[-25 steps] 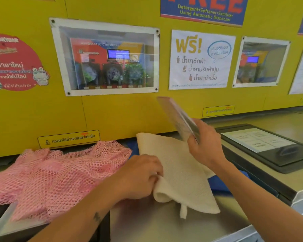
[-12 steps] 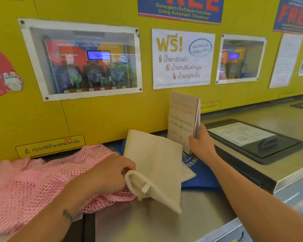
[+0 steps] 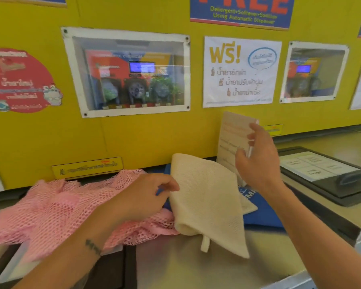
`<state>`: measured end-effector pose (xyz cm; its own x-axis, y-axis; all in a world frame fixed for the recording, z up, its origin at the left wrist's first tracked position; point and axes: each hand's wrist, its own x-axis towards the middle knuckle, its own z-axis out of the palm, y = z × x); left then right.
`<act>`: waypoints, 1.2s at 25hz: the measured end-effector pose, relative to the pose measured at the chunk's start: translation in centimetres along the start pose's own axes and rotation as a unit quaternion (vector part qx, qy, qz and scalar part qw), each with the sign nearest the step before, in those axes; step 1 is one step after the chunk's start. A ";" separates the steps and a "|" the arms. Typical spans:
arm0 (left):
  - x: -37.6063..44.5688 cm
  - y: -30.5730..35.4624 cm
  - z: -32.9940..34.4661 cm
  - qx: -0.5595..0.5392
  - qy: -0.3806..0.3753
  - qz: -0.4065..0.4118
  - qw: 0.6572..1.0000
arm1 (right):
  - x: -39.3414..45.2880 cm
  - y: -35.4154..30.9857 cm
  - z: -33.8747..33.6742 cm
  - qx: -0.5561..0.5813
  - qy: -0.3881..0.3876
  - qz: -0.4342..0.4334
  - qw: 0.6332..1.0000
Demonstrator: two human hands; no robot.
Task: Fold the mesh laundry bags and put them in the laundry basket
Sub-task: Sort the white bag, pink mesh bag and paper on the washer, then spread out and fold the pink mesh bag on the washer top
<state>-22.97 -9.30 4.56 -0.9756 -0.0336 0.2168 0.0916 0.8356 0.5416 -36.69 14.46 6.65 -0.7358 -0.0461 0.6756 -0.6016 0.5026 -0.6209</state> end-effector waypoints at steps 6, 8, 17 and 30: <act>-5.4 -4.4 -4.6 0.129 -0.038 -0.150 0.980 | -5.4 -6.9 6.6 -0.141 -0.542 -0.139 0.816; -8.0 -6.7 -5.0 0.145 -0.044 -0.203 0.967 | -5.4 -6.2 8.1 -0.221 -0.554 -0.092 0.798; -14.3 -10.0 -10.5 0.059 0.235 -0.171 0.955 | -7.5 -16.6 12.5 -0.028 -0.535 -0.166 0.828; -20.4 -11.8 -16.7 -0.057 0.220 -0.112 0.967 | -7.9 -26.4 15.5 0.298 -0.374 -0.009 0.878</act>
<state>-0.81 -27.58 7.32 -0.7968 -0.4579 0.3942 -0.0667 0.7151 0.6959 -19.79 -11.81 11.54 -0.5891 -0.7152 0.3761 -0.5075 -0.0346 -0.8609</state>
